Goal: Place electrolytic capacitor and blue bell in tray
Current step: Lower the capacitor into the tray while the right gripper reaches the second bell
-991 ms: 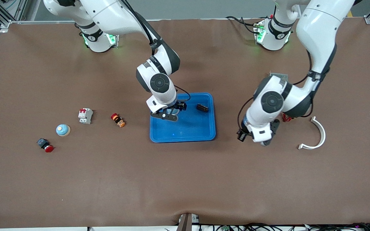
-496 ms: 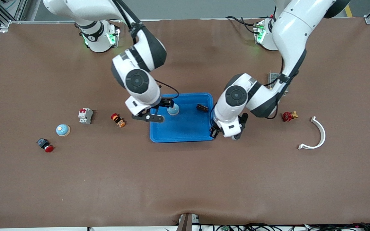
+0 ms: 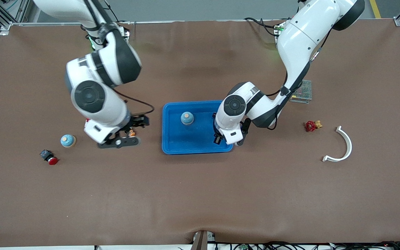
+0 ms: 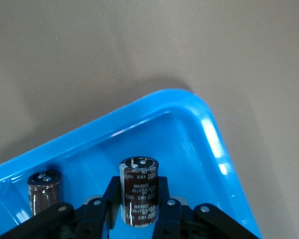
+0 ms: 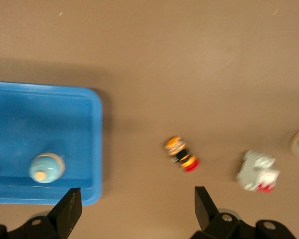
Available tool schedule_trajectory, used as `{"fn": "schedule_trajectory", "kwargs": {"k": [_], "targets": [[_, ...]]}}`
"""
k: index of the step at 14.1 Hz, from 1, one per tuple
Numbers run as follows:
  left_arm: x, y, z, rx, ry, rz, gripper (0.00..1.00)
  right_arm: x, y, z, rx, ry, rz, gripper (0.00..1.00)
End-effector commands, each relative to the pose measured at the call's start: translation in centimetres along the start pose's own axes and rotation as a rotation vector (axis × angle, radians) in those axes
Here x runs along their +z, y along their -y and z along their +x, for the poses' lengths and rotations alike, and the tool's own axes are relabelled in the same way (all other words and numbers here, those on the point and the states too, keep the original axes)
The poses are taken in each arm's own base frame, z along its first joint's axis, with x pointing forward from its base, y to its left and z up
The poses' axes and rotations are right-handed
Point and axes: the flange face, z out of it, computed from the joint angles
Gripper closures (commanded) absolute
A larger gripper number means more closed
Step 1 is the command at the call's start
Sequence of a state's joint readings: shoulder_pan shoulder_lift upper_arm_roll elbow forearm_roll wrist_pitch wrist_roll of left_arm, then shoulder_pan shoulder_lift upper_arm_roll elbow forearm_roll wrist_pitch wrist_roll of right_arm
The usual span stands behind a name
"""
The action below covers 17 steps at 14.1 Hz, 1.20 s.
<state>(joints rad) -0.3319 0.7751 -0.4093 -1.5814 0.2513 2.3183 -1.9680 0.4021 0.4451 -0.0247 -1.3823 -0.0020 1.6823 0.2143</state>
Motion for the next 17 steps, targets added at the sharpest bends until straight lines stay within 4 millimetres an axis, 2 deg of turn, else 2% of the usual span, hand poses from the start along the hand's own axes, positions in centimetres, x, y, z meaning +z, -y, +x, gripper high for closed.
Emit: {"fn": "schedule_trajectory", "kwargs": {"k": [1, 2, 3, 5, 6, 7, 10, 13, 15, 17], "targets": [[1.4, -0.6, -0.3, -0.015, 0.007, -0.010, 0.99, -0.9, -6.1, 1.1, -0.130, -0.008, -0.030, 0.00], [1.9, -0.5, -0.2, -0.013, 0.008, -0.003, 0.90, -0.8, -8.5, 1.4, -0.173, -0.008, -0.039, 0.00], [2.1, -0.5, -0.2, -0.005, 0.007, -0.001, 0.72, -0.8, -10.7, 1.7, -0.214, -0.011, -0.047, 0.00], [1.9, -0.5, -0.2, -0.001, 0.007, -0.004, 0.22, -0.5, -14.4, 2.3, -0.284, -0.034, -0.051, 0.00], [1.7, -0.6, -0.2, -0.001, 0.007, -0.008, 0.05, -0.5, -16.0, 2.8, -0.338, -0.063, -0.070, 0.00], [0.9, -1.0, -0.1, -0.006, 0.008, -0.024, 0.00, -0.2, -17.9, 3.3, -0.371, -0.091, -0.082, 0.00], [-3.4, -3.2, 1.2, -0.021, 0.000, -0.074, 0.00, 3.2, -21.9, 4.7, -0.450, -0.096, -0.081, 0.00], [-7.6, -4.1, 2.0, 0.051, -0.030, -0.079, 0.00, 6.5, -24.6, 5.5, -0.524, -0.090, -0.083, 0.00], [-11.5, -4.4, 4.3, 0.127, -0.053, -0.099, 0.00, 8.5, -25.8, 5.4, -0.558, -0.089, -0.083, 0.00], [-14.5, -4.1, 5.2, 0.213, -0.083, -0.091, 0.00, 11.0, -27.5, 4.9, -0.559, -0.090, -0.077, 0.00]]}}
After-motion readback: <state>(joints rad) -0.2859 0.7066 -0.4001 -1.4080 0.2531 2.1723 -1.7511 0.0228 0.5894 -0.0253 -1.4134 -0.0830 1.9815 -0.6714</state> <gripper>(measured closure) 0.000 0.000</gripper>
